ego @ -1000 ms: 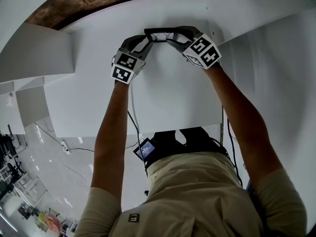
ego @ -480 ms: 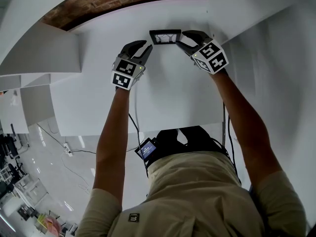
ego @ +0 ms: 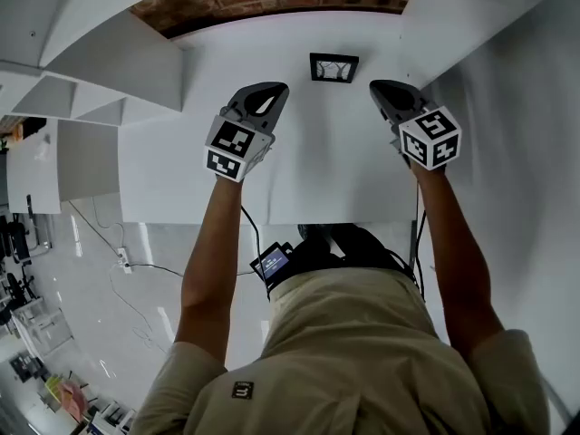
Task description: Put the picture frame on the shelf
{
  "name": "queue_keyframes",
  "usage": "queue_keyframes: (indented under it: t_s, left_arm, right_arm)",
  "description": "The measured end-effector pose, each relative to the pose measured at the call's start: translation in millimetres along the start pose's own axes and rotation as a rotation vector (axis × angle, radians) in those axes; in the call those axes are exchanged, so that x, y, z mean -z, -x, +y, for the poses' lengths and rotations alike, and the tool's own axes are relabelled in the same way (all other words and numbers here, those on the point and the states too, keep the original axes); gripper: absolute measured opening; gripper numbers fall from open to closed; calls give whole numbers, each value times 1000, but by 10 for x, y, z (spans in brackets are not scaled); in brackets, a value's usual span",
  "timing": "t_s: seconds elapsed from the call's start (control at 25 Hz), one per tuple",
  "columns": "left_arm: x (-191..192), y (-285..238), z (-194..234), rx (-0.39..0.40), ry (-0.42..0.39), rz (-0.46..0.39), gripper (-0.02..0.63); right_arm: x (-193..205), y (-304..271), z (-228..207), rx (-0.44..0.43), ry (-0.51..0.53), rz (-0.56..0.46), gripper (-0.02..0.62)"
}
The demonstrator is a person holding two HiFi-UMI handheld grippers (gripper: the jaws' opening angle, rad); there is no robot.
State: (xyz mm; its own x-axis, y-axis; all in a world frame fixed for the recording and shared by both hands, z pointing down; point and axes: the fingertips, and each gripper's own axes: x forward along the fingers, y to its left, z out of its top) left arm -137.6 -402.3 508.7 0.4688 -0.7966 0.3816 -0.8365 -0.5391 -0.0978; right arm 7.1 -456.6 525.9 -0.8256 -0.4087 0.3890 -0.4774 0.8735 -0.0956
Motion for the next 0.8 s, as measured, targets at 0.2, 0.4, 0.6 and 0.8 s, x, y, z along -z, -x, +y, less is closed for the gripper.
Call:
queue_keyframes:
  t_s: [0.2,0.4,0.6,0.8]
  left_arm:
    - [-260,650,-95,-26,29,-15,6]
    - [-552,1245,-242,-32,35,-44,6]
    - [-874,1736,-413,-32,27,-96,6]
    - [-1151,2148,-620,-30,19,-151,6]
  right_arm:
    - [-407,372,446,-30,21,-43,6]
    - [-852,732,879,-61,66,-78,6]
    - [-1238,1062,1253,-80,100,-108,5]
    - [-1540,1367,1673,-110,148,-127,6]
